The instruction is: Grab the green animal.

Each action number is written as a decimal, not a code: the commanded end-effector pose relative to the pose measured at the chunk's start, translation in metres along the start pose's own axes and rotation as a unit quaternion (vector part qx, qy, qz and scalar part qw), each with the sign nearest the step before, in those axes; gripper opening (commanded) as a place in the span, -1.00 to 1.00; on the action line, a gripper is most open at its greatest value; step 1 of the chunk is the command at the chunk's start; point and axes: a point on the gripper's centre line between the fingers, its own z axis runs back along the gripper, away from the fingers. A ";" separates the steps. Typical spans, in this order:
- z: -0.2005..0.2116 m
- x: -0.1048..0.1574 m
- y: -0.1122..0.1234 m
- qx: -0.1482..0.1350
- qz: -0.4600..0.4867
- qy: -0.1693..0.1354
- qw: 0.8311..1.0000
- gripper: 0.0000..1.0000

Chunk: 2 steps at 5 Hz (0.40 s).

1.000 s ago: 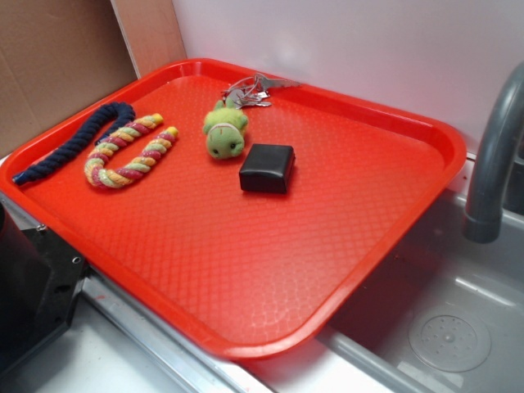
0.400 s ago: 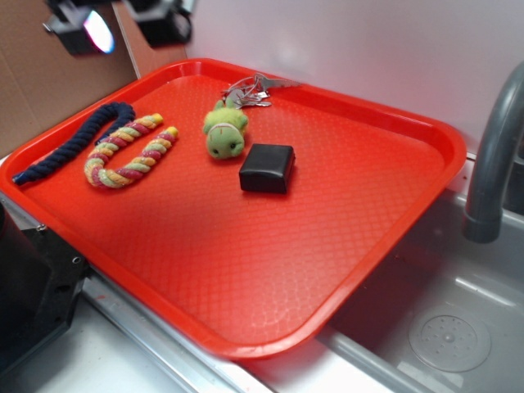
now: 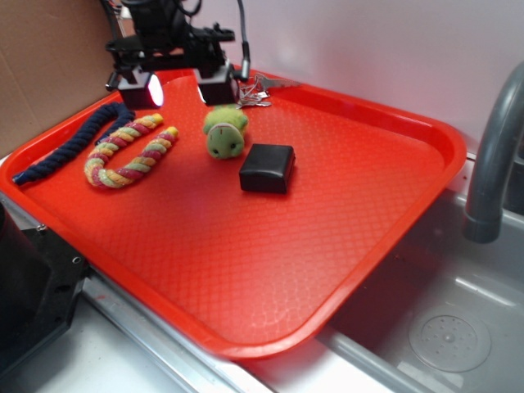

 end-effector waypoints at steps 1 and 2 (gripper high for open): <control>-0.029 0.007 0.005 0.005 0.021 0.029 0.999 1.00; -0.040 0.003 0.002 0.009 0.019 0.051 0.998 1.00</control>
